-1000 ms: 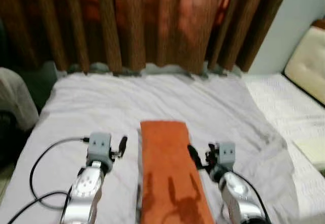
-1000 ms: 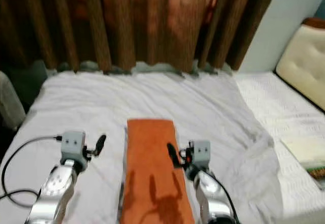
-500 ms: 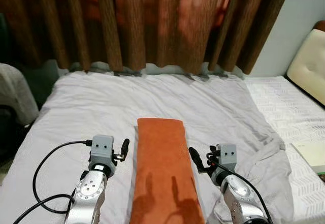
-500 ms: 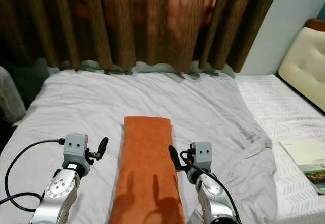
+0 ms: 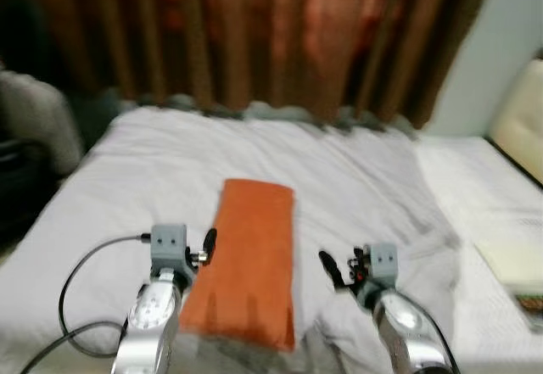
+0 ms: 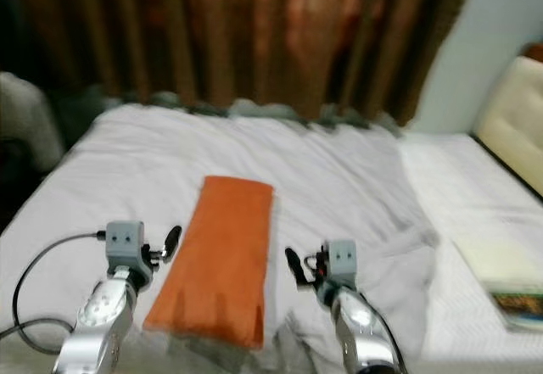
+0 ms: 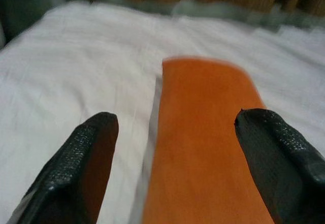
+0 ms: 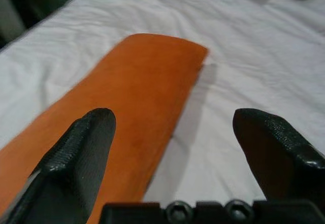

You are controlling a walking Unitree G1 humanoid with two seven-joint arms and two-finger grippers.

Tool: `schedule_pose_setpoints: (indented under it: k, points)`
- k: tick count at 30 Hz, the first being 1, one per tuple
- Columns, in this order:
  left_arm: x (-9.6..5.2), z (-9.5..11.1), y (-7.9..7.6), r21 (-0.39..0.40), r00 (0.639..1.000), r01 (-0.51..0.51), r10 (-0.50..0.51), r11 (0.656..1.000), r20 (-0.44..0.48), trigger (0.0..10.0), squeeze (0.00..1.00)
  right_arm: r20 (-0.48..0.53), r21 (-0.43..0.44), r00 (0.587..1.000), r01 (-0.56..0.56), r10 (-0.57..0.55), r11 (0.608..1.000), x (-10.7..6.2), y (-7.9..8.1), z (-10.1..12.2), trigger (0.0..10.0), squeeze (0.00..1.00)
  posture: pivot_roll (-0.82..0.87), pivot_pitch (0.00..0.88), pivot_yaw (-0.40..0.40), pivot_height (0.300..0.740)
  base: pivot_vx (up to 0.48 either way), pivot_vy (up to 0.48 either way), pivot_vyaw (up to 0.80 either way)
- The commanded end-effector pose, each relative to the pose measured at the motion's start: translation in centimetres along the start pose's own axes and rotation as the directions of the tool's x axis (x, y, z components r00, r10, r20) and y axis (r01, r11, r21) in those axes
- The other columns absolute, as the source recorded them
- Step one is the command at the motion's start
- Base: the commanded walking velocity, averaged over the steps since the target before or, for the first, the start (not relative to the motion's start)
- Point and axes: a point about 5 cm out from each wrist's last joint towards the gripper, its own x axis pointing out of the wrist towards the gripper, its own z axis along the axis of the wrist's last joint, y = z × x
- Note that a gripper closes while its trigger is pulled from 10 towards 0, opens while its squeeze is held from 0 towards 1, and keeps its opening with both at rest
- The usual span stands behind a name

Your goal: Clean up the room

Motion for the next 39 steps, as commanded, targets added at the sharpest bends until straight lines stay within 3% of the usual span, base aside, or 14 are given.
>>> schedule_pose_setpoints:
  k: [1, 6, 12, 31, 39]
  points:
    - [0.3, 0.3, -0.3, -0.006, 1.0, 0.01, -0.01, 1.0, 0.001, 10.0, 0.0, -0.02, -0.006, 1.0, -0.003, 0.003, 1.0, 0.0, -0.2, -0.1, 10.0, 0.0, 0.1, 0.007, -0.102, 0.74, 0.0, 0.0, 0.0]
    - [-0.3, 0.9, -0.6, 0.086, 0.998, 0.029, -0.033, 0.996, 0.048, 10.0, 0.0, 0.016, 0.007, 1.0, -0.002, 0.002, 1.0, 0.0, -0.2, 0.4, 10.0, 0.0, 0.11, 0.002, -0.106, 0.74, 0.0, 0.0, 0.0]
    - [-0.9, 1.9, -0.7, 0.063, 0.992, 0.036, -0.043, 0.997, 0.116, 10.0, 0.0, 0.016, 0.015, 1.0, -0.023, 0.022, 1.0, -0.2, 0.5, -0.1, 10.0, 0.0, 0.11, 0.0, -0.108, 0.74, 0.176, 0.151, 0.0]
    - [-0.8, 2.3, -0.9, 0.097, 0.988, 0.059, -0.072, 0.994, 0.137, 10.0, 0.0, 0.009, 0.01, 1.0, -0.026, 0.026, 1.0, 0.0, 0.3, 0.0, 10.0, 0.0, 0.12, 0.0, -0.109, 0.74, 0.322, 0.355, 0.0]
    - [-0.4, 2.6, -1.1, 0.135, 0.985, 0.093, -0.111, 0.986, 0.13, 10.0, 0.0, -0.014, 0.002, 1.0, -0.008, 0.008, 1.0, 0.1, 0.2, -0.2, 10.0, 0.0, 0.12, 0.0, -0.105, 0.74, 0.465, 0.0, -0.5]
